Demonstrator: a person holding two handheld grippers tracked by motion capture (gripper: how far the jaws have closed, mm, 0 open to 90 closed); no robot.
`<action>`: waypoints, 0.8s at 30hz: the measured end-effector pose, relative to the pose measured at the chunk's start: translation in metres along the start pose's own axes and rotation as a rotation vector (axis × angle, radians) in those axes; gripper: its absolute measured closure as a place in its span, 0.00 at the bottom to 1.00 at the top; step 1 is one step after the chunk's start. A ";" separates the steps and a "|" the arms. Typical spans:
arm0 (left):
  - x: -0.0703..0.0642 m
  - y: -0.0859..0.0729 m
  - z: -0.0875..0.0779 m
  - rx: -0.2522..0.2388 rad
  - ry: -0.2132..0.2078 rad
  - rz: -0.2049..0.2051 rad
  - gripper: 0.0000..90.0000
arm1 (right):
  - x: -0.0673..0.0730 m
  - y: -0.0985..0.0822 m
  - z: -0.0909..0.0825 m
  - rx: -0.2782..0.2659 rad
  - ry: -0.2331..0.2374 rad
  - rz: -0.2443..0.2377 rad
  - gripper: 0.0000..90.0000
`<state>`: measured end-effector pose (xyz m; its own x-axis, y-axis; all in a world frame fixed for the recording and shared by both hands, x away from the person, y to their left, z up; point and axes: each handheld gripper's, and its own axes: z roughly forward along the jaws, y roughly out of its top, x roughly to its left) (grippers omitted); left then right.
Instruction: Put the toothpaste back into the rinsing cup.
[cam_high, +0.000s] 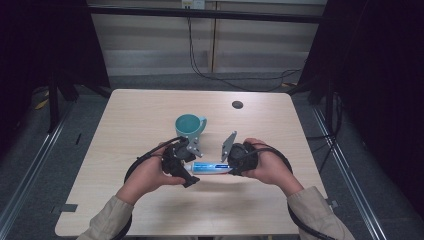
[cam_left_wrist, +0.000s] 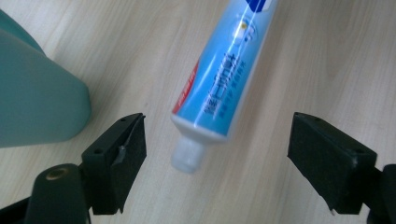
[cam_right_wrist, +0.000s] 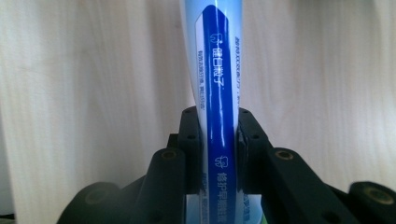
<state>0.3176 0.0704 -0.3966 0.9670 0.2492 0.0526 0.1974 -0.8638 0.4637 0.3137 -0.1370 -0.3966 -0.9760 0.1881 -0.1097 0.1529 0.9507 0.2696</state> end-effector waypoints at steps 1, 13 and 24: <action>0.000 0.003 0.002 -0.001 0.014 0.005 0.21 | 0.000 0.001 0.001 0.002 -0.013 -0.016 0.84; -0.001 0.009 0.010 0.027 -0.012 0.047 0.27 | 0.004 0.017 0.005 -0.019 0.012 -0.050 0.84; -0.005 0.008 0.023 0.032 -0.041 0.024 0.37 | 0.005 0.025 0.000 -0.025 0.001 -0.078 0.84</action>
<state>0.3178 0.0519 -0.4136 0.9772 0.2104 0.0273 0.1780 -0.8832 0.4340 0.3127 -0.1125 -0.3906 -0.9849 0.1131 -0.1307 0.0721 0.9560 0.2844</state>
